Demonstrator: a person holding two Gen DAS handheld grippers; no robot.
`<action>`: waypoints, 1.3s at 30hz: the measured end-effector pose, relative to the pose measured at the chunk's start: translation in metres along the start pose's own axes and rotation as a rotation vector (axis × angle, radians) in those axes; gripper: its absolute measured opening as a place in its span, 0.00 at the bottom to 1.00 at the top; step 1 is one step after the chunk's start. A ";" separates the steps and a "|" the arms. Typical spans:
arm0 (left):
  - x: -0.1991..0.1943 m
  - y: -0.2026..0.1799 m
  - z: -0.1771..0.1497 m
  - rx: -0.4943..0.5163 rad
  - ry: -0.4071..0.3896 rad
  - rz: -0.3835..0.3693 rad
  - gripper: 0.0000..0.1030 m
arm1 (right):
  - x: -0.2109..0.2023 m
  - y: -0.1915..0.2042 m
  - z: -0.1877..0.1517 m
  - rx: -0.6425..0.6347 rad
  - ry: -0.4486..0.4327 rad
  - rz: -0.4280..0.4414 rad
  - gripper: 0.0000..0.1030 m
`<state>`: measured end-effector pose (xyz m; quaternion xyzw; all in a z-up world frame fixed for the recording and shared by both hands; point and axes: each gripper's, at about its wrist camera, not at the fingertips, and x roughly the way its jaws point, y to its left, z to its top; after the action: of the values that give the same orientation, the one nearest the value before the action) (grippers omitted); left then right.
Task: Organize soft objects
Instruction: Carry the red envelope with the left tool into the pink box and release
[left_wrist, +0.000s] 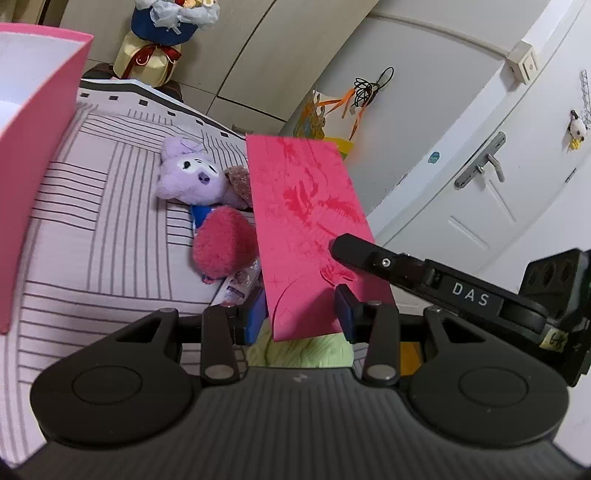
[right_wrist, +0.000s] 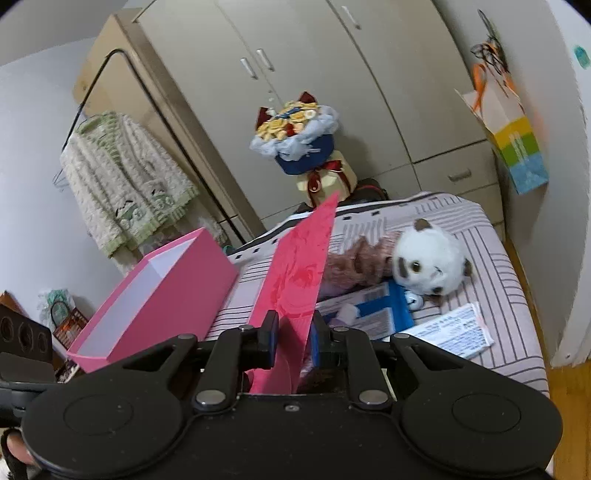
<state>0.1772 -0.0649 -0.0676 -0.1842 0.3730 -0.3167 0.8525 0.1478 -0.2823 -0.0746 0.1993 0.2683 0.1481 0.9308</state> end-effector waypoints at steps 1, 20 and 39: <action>-0.004 -0.001 0.000 0.013 0.008 0.009 0.38 | -0.001 0.005 0.000 -0.009 0.006 0.001 0.20; -0.114 0.028 0.005 -0.028 -0.103 0.082 0.38 | 0.013 0.116 0.014 -0.134 0.082 0.118 0.21; -0.138 0.153 0.081 -0.168 -0.106 0.230 0.39 | 0.153 0.197 0.032 -0.095 0.176 0.191 0.24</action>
<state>0.2276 0.1466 -0.0273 -0.2274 0.3713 -0.1745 0.8832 0.2568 -0.0606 -0.0288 0.1661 0.3212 0.2655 0.8937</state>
